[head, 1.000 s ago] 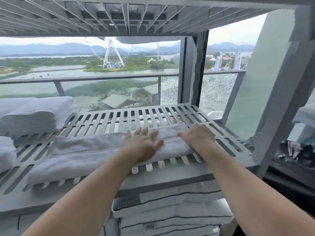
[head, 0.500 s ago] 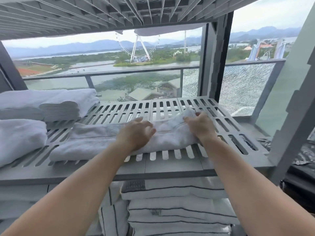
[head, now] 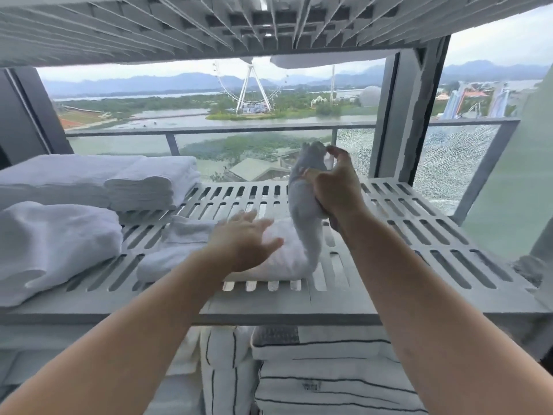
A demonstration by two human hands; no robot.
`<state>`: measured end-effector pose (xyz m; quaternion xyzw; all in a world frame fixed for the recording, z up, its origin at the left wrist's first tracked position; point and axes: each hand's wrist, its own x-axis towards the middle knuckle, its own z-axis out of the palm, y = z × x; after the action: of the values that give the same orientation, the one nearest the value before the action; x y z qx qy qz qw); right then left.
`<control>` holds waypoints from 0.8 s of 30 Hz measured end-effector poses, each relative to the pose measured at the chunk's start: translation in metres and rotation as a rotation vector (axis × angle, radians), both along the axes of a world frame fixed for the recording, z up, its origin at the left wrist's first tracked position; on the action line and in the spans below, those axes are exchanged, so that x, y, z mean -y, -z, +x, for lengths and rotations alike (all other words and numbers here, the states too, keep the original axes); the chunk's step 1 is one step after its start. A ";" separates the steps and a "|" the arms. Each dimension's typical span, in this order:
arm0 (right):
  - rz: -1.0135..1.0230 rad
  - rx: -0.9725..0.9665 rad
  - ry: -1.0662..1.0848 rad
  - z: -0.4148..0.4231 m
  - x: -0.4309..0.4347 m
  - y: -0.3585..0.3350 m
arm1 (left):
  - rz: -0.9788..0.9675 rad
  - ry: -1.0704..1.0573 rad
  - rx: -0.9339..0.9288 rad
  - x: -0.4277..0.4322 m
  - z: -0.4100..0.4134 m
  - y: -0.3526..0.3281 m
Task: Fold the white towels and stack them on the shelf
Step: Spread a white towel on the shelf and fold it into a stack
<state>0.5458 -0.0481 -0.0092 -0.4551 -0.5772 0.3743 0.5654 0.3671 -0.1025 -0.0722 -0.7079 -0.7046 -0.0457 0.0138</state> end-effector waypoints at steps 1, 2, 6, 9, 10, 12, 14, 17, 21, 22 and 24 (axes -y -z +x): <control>-0.008 0.051 -0.018 -0.017 0.003 -0.002 | -0.001 -0.003 -0.003 0.005 -0.010 0.002; -0.010 0.113 -0.034 -0.034 0.006 -0.004 | -0.009 -0.005 0.001 0.007 -0.021 0.004; 0.067 0.498 -0.001 -0.098 0.017 -0.003 | 0.143 -0.100 0.084 0.011 -0.095 0.000; 0.128 0.785 0.061 -0.142 0.025 0.001 | 0.223 -0.091 0.317 0.015 -0.146 -0.003; 0.120 0.871 0.067 -0.157 0.027 0.003 | 0.199 -0.084 0.439 0.016 -0.156 0.001; 0.112 1.001 0.079 -0.183 0.032 0.007 | 0.140 -0.108 0.898 0.020 -0.166 0.011; 0.131 1.064 0.087 -0.205 0.036 0.012 | 0.115 -0.134 1.365 0.019 -0.170 0.019; 0.127 1.132 0.035 -0.228 0.041 0.020 | 0.037 -0.136 1.712 0.014 -0.172 0.019; 0.053 1.255 -0.010 -0.241 0.044 0.018 | 0.036 -0.102 1.881 0.010 -0.177 0.018; 0.025 1.277 -0.018 -0.242 0.046 0.015 | 0.039 -0.100 1.897 0.011 -0.178 0.018; -0.015 1.284 -0.052 -0.244 0.049 0.011 | 0.024 -0.103 1.901 0.013 -0.179 0.017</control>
<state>0.3016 -0.0973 -0.0198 -0.5781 -0.8092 0.0449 0.0948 0.1881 -0.1158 -0.0892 -0.3423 -0.4509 -0.6088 -0.5558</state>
